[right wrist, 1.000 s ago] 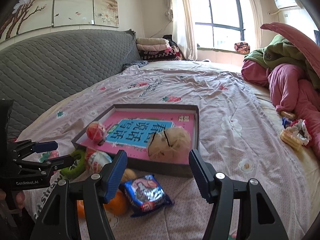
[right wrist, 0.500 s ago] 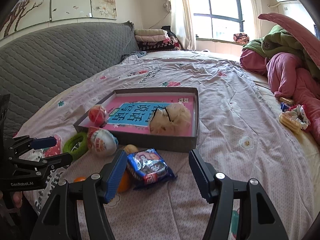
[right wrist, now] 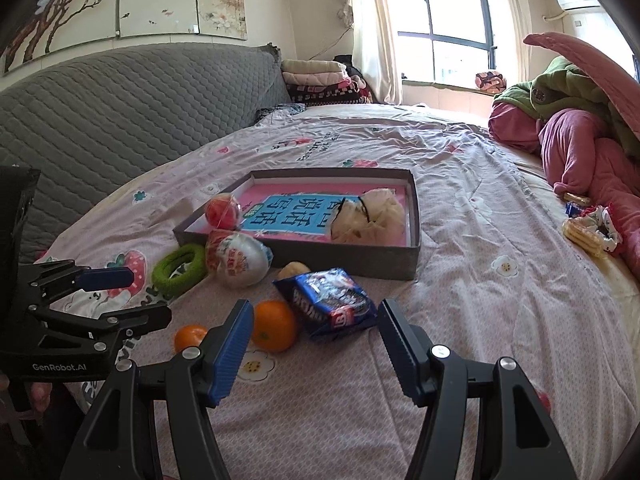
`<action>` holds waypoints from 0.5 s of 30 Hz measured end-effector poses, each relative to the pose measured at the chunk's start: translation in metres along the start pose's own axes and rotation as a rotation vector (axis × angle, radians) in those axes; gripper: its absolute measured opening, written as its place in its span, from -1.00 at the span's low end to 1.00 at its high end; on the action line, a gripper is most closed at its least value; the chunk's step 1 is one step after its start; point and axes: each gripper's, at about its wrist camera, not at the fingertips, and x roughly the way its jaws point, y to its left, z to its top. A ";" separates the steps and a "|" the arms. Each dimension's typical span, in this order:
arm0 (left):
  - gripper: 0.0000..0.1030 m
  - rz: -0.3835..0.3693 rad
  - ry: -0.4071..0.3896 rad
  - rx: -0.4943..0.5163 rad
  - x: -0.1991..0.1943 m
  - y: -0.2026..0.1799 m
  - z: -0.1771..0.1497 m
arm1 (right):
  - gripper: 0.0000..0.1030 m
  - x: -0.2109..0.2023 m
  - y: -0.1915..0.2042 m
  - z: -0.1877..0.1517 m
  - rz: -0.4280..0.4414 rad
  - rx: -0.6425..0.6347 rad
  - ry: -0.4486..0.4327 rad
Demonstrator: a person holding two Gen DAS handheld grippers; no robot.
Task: Organize objects
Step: 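Move the left tool toward the orange on the bed cover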
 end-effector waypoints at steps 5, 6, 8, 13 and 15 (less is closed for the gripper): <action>0.43 -0.008 0.016 0.005 -0.001 -0.002 -0.010 | 0.24 0.002 0.007 -0.004 0.018 -0.011 0.013; 0.43 -0.006 0.018 0.006 -0.001 -0.003 -0.011 | 0.24 0.002 0.009 -0.005 0.020 -0.016 0.016; 0.43 -0.003 0.023 0.006 0.000 -0.004 -0.016 | 0.24 0.003 0.011 -0.006 0.028 -0.022 0.023; 0.43 -0.011 0.041 0.015 0.001 -0.007 -0.024 | 0.24 0.004 0.017 -0.012 0.038 -0.034 0.036; 0.43 -0.013 0.043 0.013 0.001 -0.007 -0.025 | 0.24 0.004 0.018 -0.014 0.040 -0.036 0.040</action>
